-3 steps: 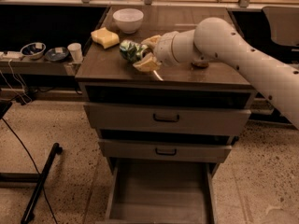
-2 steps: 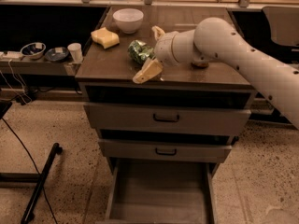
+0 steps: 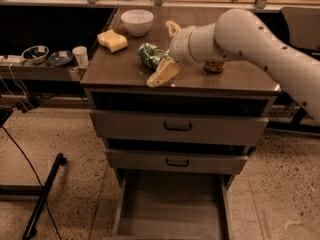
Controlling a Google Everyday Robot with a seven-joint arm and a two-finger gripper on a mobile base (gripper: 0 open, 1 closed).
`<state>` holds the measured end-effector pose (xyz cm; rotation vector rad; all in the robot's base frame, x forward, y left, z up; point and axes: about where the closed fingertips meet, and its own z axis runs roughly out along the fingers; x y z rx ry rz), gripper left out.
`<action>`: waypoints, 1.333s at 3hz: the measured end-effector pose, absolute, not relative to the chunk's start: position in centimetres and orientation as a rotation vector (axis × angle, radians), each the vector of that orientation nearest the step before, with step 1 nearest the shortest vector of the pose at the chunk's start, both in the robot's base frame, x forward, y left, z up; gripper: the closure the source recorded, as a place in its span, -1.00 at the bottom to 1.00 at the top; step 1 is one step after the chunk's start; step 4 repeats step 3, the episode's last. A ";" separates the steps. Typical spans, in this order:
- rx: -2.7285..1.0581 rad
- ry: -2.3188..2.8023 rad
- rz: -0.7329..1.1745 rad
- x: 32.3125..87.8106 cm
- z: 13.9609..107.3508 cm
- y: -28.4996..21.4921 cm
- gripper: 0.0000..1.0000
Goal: Pick green can from bottom drawer and place on counter
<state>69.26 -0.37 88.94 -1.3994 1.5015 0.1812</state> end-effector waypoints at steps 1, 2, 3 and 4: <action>-1.438 1.463 0.060 65.7 92.7 -3.7 -1.00; -1.361 1.383 0.036 63.4 95.9 -7.7 -1.00; -1.337 1.330 0.032 61.6 97.7 -8.6 -1.00; -1.337 1.330 0.032 61.6 97.7 -8.6 -1.00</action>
Offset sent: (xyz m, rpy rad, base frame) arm -0.1080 -0.1930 0.1032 0.1807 -0.3176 -0.0765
